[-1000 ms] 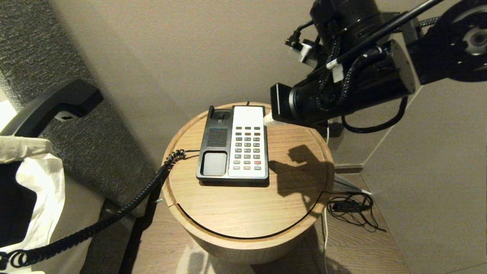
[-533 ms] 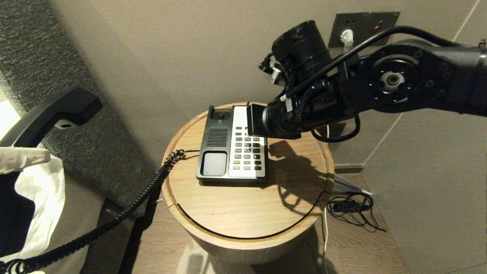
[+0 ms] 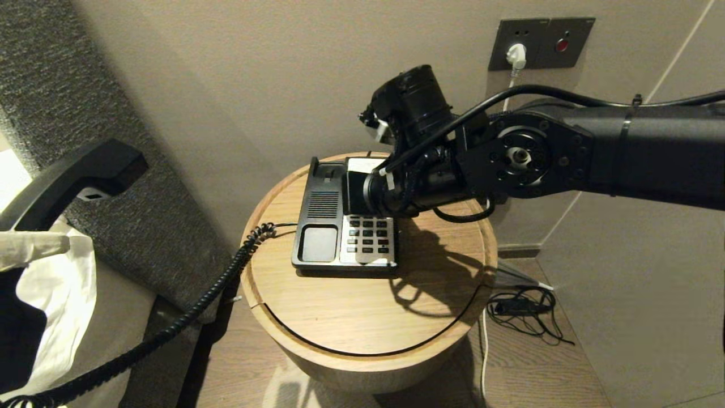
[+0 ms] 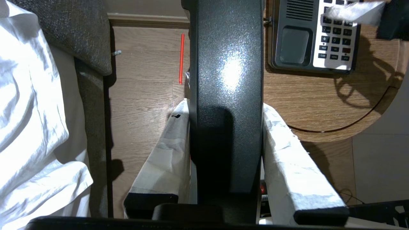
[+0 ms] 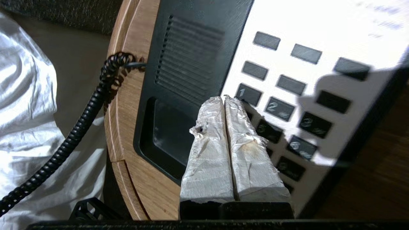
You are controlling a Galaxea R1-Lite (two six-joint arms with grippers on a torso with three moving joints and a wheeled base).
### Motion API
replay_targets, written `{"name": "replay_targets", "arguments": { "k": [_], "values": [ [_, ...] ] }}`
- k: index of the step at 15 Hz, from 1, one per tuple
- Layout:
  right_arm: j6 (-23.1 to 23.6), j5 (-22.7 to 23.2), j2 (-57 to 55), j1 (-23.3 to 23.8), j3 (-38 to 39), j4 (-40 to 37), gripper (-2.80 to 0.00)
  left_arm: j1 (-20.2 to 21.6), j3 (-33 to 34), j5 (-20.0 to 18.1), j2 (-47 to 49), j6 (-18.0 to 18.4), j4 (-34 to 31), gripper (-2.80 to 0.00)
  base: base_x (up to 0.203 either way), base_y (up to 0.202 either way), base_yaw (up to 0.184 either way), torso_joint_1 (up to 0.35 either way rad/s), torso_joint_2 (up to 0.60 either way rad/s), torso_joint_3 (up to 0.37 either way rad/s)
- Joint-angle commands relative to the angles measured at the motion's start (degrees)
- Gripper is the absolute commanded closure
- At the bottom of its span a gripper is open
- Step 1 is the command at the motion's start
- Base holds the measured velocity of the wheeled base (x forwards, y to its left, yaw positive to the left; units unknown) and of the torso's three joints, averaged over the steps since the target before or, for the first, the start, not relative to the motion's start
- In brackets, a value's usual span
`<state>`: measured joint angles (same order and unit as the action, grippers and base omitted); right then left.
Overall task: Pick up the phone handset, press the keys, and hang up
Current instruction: Dial the number
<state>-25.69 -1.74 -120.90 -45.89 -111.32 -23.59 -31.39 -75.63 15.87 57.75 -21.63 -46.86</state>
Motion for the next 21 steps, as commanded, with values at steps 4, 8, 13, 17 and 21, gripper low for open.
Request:
{"name": "replay_targets", "arguments": {
  "k": [4, 8, 13, 17, 21],
  "values": [
    [0.0, -0.1, 0.2, 0.0, -0.1, -0.4, 0.00, 0.0, 0.1, 0.1, 0.1, -0.3, -0.3, 0.00, 0.000, 0.000, 0.000, 0.000, 0.00, 0.000],
    [0.2, -0.3, 1.2, 0.4, -0.5, 0.3, 0.00, 0.0, 0.6, 0.0, 0.1, -0.3, -0.3, 0.00, 0.000, 0.000, 0.000, 0.000, 0.00, 0.000],
    [1.1, -0.5, 0.4, 1.4, -0.4, 0.5, 0.00, 0.0, 1.0, -0.1, 0.2, -0.3, -0.3, 0.00, 0.000, 0.000, 0.000, 0.000, 0.00, 0.000],
    [1.4, -0.5, 0.0, 2.1, -0.4, 0.5, 0.00, 0.0, 1.4, -0.2, 0.2, -0.3, -0.3, 0.00, 0.000, 0.000, 0.000, 0.000, 0.00, 0.000],
    [1.4, -0.5, -0.6, 2.1, -0.5, 0.5, 0.00, 0.0, 1.9, -0.3, 0.2, -0.3, -0.3, 0.00, 0.000, 0.000, 0.000, 0.000, 0.00, 0.000]
  ]
}}
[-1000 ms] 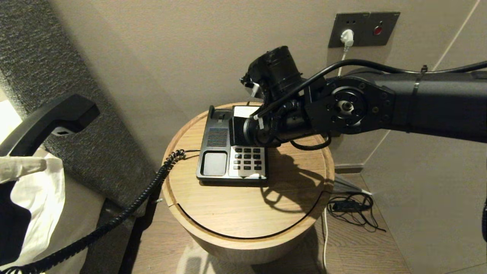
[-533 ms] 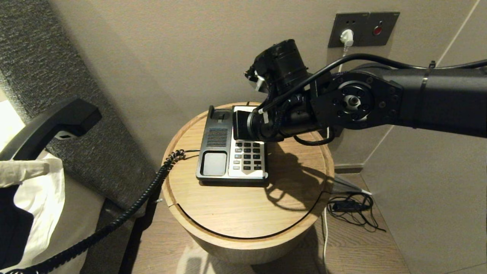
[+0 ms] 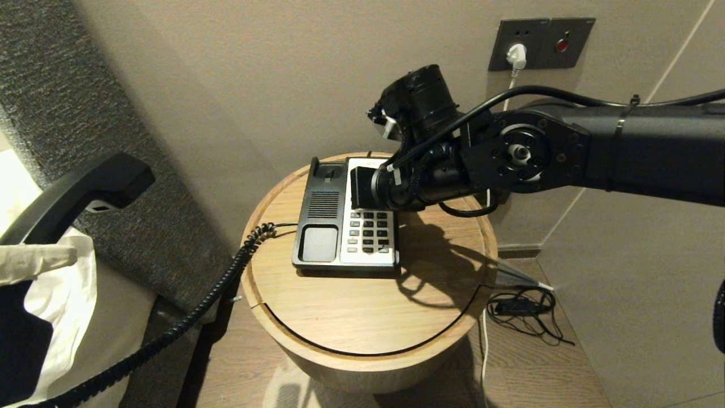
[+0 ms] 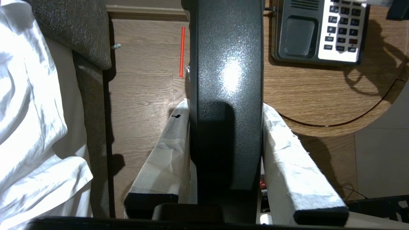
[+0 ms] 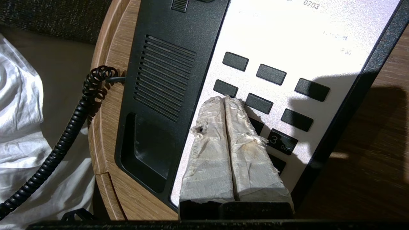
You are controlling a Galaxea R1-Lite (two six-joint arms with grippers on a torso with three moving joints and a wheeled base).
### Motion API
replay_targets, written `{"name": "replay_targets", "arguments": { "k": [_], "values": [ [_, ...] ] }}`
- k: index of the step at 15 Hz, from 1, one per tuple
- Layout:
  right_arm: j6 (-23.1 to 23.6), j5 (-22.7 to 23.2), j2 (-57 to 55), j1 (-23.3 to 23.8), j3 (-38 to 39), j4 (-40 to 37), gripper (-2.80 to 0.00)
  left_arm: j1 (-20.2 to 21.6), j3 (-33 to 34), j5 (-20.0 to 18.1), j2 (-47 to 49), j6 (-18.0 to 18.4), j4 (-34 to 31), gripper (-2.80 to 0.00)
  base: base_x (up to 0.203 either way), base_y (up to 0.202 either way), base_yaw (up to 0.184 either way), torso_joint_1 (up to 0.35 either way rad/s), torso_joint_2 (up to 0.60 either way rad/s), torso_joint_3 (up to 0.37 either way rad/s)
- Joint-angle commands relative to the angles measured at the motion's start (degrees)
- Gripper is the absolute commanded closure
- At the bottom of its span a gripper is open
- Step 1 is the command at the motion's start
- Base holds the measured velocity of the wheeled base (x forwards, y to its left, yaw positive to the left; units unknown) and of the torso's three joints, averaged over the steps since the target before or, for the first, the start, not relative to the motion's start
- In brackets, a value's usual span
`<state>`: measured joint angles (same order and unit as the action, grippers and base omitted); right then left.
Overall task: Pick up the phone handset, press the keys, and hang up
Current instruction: Dial the number
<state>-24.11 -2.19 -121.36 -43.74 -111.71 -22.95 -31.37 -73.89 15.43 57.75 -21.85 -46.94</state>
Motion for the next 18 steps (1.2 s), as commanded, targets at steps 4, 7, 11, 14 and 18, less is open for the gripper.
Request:
{"name": "replay_targets", "arguments": {
  "k": [4, 7, 11, 14, 18],
  "values": [
    [-0.1, -0.1, -1.2, 0.0, 0.1, -0.9, 0.00, 0.0, 0.8, 0.1, 0.1, -0.2, -0.2, 0.00, 0.000, 0.000, 0.000, 0.000, 0.00, 0.000],
    [0.1, -0.2, -1.1, 0.0, 0.0, -0.9, 0.00, 0.0, 0.7, 0.1, 0.1, -0.2, -0.2, 0.00, 0.000, 0.000, 0.000, 0.000, 0.00, 0.000],
    [0.4, -0.3, 2.0, -0.2, 0.0, -1.1, 0.00, 0.0, 0.8, -0.1, 0.2, -0.2, -0.2, 0.00, 0.000, 0.000, 0.000, 0.000, 0.00, 0.000],
    [0.1, -0.3, 4.4, -0.5, 0.1, -2.3, 0.00, 0.0, 1.2, -0.1, 0.1, -0.2, -0.2, 0.00, 0.000, 0.000, 0.000, 0.000, 0.00, 0.000],
    [-1.8, -0.2, 4.3, -0.5, 0.2, -5.0, 0.00, 0.0, 1.3, -0.1, 0.1, -0.2, -0.2, 0.00, 0.000, 0.000, 0.000, 0.000, 0.00, 0.000]
  ]
}}
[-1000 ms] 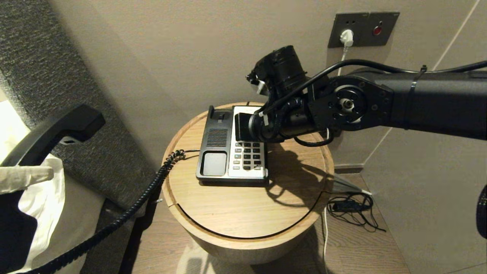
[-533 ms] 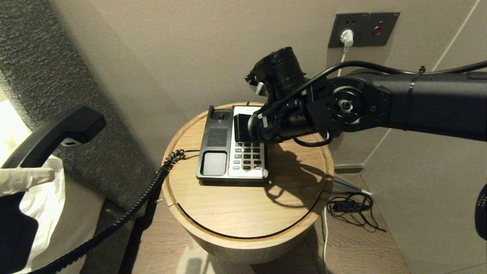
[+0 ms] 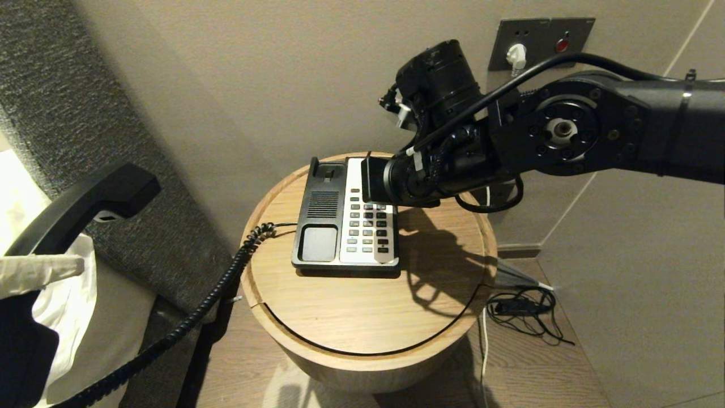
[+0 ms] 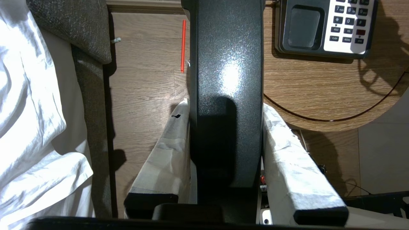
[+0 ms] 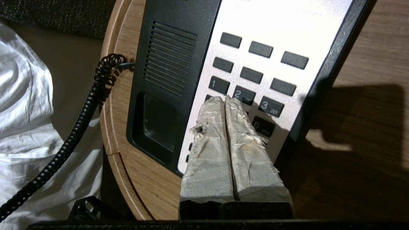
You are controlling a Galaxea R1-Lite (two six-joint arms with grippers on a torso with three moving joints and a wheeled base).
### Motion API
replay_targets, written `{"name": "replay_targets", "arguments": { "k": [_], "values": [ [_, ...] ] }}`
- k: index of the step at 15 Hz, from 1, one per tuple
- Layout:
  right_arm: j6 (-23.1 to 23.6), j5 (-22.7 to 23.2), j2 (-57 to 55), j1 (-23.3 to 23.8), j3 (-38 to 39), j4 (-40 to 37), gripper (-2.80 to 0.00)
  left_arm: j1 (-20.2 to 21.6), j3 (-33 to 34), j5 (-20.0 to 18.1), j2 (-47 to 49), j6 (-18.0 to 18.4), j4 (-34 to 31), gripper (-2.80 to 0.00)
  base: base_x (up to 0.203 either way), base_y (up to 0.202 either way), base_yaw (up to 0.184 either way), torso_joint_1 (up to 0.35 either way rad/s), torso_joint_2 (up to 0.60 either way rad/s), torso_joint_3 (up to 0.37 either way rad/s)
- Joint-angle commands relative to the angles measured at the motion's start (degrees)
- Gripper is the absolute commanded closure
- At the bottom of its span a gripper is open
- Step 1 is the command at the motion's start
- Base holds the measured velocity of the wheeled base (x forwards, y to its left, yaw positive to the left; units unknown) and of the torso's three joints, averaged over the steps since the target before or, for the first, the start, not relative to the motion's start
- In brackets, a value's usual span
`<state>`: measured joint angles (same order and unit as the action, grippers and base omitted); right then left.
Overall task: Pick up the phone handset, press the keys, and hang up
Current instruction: Dial the number
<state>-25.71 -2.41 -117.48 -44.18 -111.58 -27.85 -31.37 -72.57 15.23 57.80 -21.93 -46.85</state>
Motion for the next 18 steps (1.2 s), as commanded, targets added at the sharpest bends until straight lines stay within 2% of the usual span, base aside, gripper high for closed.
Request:
{"name": "replay_targets", "arguments": {
  "k": [1, 18],
  "values": [
    [-0.2, 0.0, 0.0, 0.0, 0.0, -0.1, 0.00, 0.0, 0.0, 0.1, 0.0, -0.1, -0.3, 0.00, 0.000, 0.000, 0.000, 0.000, 0.00, 0.000],
    [0.0, -0.3, -2.8, 0.6, 0.3, -2.6, 0.00, 0.1, 0.6, 0.1, -0.1, -0.2, -0.2, 0.00, 0.000, 0.000, 0.000, 0.000, 0.00, 0.000]
  ]
}}
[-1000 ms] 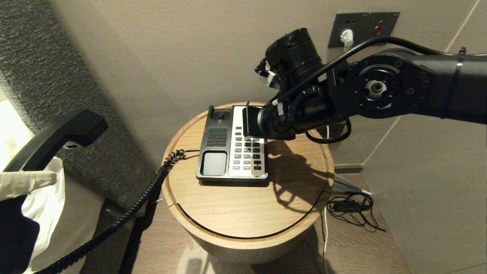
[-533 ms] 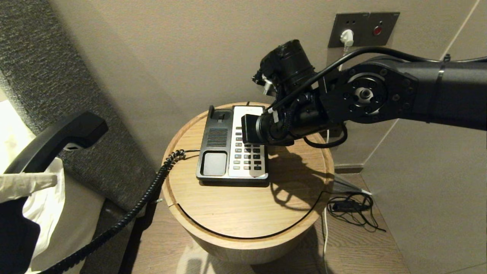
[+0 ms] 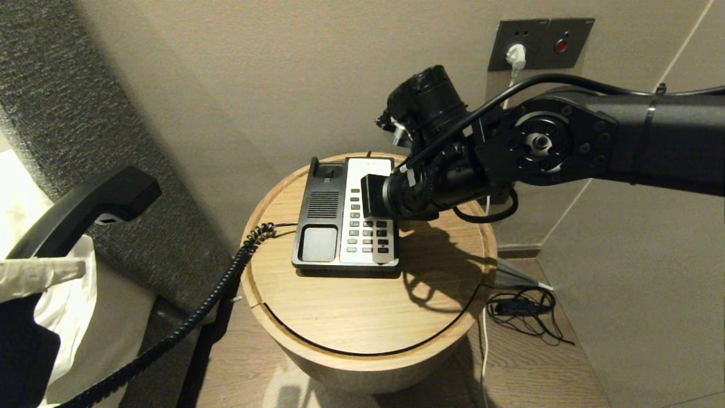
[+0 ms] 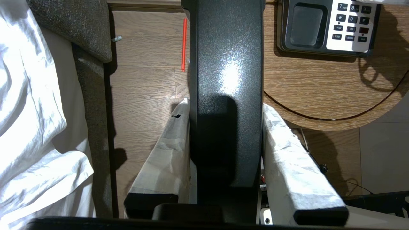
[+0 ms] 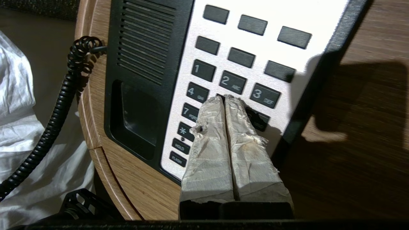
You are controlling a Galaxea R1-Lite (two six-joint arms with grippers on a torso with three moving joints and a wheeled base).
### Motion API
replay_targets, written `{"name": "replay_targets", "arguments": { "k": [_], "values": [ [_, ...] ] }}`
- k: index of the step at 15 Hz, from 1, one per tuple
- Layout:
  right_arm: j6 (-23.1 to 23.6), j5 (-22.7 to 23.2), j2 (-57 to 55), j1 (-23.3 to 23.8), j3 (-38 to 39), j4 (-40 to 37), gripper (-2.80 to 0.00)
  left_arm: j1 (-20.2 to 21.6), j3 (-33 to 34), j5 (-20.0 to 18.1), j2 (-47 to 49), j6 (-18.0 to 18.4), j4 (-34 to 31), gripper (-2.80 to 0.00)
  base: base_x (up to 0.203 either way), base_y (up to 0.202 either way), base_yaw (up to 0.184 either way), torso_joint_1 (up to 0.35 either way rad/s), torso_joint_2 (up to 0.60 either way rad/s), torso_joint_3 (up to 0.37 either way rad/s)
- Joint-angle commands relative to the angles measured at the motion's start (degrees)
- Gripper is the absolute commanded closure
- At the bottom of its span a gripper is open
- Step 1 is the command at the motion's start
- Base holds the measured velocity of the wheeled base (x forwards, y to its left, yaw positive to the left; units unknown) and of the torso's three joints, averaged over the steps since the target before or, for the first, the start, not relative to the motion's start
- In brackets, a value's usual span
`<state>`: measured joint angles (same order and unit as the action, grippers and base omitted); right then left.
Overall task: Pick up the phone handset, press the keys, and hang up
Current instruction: Dial the number
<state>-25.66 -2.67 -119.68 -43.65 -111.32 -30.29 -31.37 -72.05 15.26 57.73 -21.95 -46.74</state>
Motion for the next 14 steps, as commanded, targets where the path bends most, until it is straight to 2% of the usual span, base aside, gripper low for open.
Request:
{"name": "replay_targets", "arguments": {
  "k": [1, 8, 14],
  "values": [
    [-0.1, -0.1, -0.6, 0.1, 0.1, -0.4, 0.00, 0.0, 0.1, 0.1, 0.0, -0.1, -0.4, 0.00, 0.000, 0.000, 0.000, 0.000, 0.00, 0.000],
    [-0.3, -0.1, 2.7, -0.1, 0.1, -1.7, 0.00, 0.0, 0.1, 0.0, -0.1, -0.1, -0.3, 0.00, 0.000, 0.000, 0.000, 0.000, 0.00, 0.000],
    [-2.7, -0.1, 5.2, -0.4, 0.1, -5.7, 0.00, 0.0, 0.8, 0.1, -0.1, -0.1, 0.4, 0.00, 0.000, 0.000, 0.000, 0.000, 0.00, 0.000]
  ]
}}
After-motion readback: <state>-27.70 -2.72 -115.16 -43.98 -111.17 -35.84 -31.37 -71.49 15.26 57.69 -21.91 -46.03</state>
